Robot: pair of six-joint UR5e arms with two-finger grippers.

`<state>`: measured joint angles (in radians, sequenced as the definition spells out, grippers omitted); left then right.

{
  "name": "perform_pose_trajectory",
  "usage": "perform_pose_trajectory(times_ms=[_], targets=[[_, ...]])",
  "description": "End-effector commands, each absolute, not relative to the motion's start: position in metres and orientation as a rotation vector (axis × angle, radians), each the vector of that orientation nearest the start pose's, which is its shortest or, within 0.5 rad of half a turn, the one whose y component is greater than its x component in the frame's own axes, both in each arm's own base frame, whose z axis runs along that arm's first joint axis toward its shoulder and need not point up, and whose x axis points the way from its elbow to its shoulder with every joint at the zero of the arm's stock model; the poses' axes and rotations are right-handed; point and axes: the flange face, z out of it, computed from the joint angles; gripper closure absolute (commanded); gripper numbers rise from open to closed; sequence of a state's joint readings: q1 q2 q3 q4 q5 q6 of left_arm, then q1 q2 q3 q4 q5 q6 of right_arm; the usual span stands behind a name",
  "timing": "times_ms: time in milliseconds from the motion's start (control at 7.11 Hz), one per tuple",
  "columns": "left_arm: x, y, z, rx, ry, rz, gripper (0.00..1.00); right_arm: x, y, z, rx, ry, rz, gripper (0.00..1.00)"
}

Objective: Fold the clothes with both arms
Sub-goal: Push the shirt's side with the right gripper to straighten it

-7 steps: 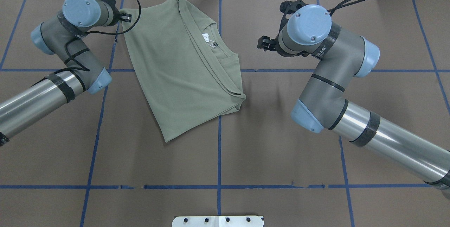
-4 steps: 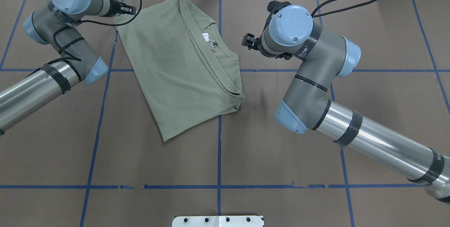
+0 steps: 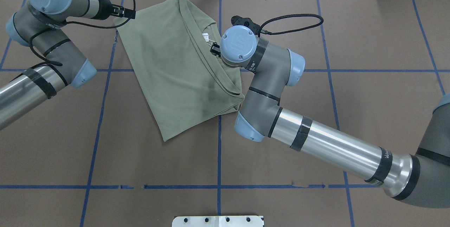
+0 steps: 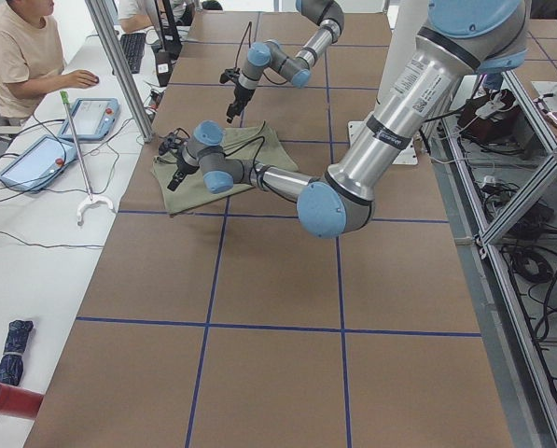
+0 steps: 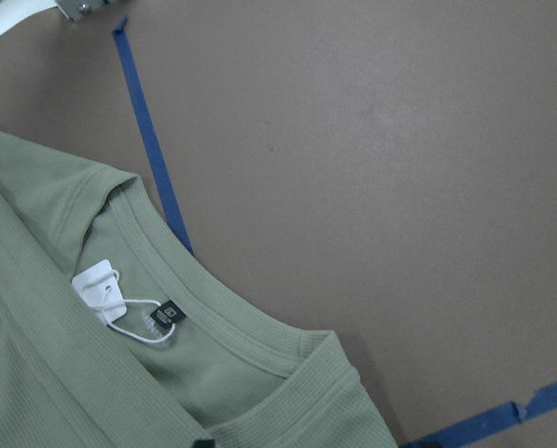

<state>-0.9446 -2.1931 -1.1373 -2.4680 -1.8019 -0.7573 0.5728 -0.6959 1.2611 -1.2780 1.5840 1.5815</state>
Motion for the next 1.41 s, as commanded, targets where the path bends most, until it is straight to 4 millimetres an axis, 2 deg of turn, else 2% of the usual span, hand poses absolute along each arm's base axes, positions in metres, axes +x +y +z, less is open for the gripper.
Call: perform_pose_trajectory(times_ms=[0,141,281,422,563,703,985,1125,1266], targets=[[0.362,-0.683,0.391,0.691,0.856,-0.001,0.00,-0.613,-0.530,0.231,0.215,-0.815,0.521,0.35],[0.364,-0.682,0.393,0.689,0.856,0.002,0.00,-0.614,-0.527,0.236,0.218,-0.804,0.504,0.35],[0.364,-0.681,0.394,0.686,0.856,0.001,0.00,-0.613,-0.525,0.251,0.214,-0.789,0.502,0.35],[0.364,-0.676,0.407,0.669,0.851,-0.006,0.00,-0.614,-0.522,0.255,0.211,-0.785,0.499,0.35],[0.364,-0.676,0.406,0.669,0.852,-0.007,0.00,-0.615,-0.521,0.253,0.211,-0.788,0.499,0.36],[0.364,-0.676,0.406,0.669,0.852,-0.007,0.00,-0.617,-0.520,0.251,0.219,-0.788,0.500,0.50],[0.363,-0.675,0.406,0.669,0.852,-0.007,0.00,-0.620,-0.516,0.252,0.225,-0.788,0.500,0.87],[0.363,-0.675,0.406,0.669,0.852,-0.007,0.00,-0.620,-0.516,0.251,0.225,-0.791,0.502,1.00],[0.363,-0.675,0.406,0.669,0.852,-0.007,0.00,-0.620,-0.516,0.249,0.226,-0.792,0.504,1.00]])
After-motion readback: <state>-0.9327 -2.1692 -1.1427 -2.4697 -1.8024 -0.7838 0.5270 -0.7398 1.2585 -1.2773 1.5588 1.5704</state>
